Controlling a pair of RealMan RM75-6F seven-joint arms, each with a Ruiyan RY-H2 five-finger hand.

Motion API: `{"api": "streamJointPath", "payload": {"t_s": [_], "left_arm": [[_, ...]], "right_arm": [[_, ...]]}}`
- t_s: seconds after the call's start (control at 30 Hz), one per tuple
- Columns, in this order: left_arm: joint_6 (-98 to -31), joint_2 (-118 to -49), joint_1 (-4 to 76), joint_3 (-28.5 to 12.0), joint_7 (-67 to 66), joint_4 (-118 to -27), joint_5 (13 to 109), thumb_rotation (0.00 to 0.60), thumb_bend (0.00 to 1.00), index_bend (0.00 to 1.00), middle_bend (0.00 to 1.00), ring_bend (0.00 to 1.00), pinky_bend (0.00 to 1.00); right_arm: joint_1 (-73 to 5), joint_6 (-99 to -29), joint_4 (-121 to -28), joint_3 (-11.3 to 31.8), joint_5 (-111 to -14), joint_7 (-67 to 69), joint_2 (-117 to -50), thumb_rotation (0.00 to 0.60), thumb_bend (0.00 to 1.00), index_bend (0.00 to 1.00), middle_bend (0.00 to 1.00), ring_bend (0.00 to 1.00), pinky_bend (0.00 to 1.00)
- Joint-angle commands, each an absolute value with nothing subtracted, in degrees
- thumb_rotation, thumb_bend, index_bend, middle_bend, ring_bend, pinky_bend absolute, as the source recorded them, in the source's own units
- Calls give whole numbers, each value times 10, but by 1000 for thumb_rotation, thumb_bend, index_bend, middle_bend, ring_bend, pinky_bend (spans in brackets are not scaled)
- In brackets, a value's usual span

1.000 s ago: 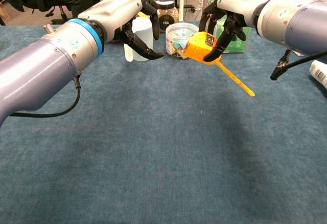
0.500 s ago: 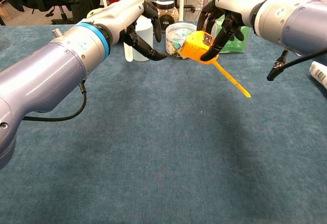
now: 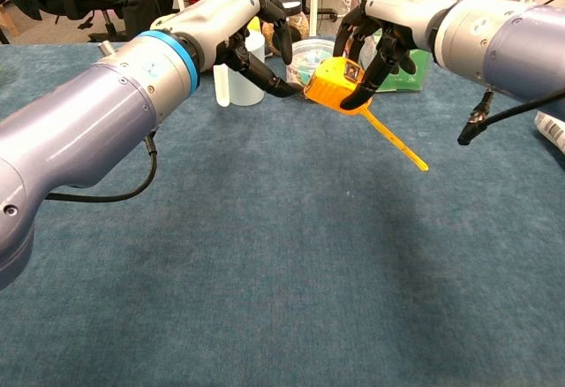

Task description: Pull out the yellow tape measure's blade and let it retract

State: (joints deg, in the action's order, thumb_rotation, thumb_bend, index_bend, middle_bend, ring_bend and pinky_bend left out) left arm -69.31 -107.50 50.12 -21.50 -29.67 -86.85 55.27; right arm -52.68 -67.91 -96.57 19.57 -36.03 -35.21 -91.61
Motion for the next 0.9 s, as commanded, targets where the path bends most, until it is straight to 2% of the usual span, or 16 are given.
{"api": "streamJointPath", "payload": {"t_s": [0.03,0.9], "left_arm": [[-692,-1078,503,-217,-296,-867,551,555,160,500,121,0,157],[-699,-1112,517,-224,-301,-838,548,553,176,500,122,0,164]], "right_arm": [[-529,-680,-965,196,-359,-354,-919,594,290,654,686,771,759],[-531,-682,-971,196,-355,-357,-920,596,290,654,686,772,765]]}}
